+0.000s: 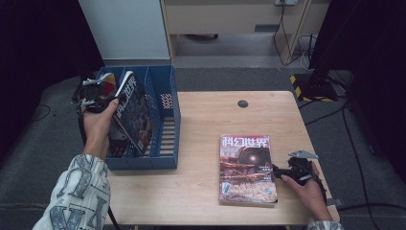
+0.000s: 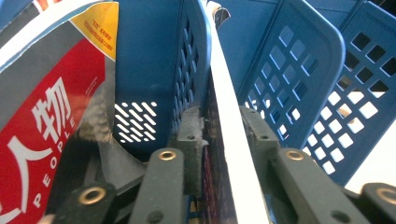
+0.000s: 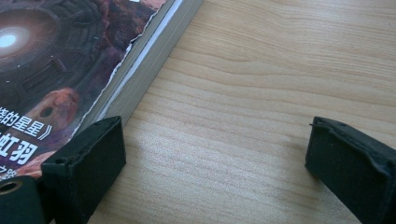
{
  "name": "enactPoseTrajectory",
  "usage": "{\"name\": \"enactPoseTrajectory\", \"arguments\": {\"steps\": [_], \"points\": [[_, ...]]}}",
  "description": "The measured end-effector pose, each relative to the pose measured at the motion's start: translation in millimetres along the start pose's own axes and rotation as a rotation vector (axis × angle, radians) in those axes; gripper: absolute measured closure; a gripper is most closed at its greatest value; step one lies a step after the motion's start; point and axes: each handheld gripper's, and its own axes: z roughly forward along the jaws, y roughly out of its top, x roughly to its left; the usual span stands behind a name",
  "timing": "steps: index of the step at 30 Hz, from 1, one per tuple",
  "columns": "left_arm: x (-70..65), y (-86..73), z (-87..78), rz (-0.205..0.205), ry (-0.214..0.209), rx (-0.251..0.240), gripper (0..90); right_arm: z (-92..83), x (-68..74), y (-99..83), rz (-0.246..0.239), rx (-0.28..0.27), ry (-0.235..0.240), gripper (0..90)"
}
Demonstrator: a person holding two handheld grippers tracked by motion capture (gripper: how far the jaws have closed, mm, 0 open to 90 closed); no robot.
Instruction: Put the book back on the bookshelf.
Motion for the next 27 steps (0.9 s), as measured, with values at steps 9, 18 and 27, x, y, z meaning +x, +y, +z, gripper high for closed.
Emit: {"name": "enactPoseTrajectory", "arguments": {"steps": [9, 18, 27], "points": [[-5.8, -5.7, -3.5, 0.024, -0.012, 0.021, 45.9, -0.2, 0.1, -0.1, 0.000, 0.001, -0.001, 5.1], [-8.3, -12.0, -4.6, 0.048, -0.019, 0.027, 32.1, -0.2, 0.0, -0.1, 0.000, 0.001, 0.000, 5.1], [-9.9, -13.6, -9.8, 0.082, -0.040, 0.023, 26.6, -0.2, 0.0, -0.2, -0.001, 0.001, 0.000, 5.1]]}}
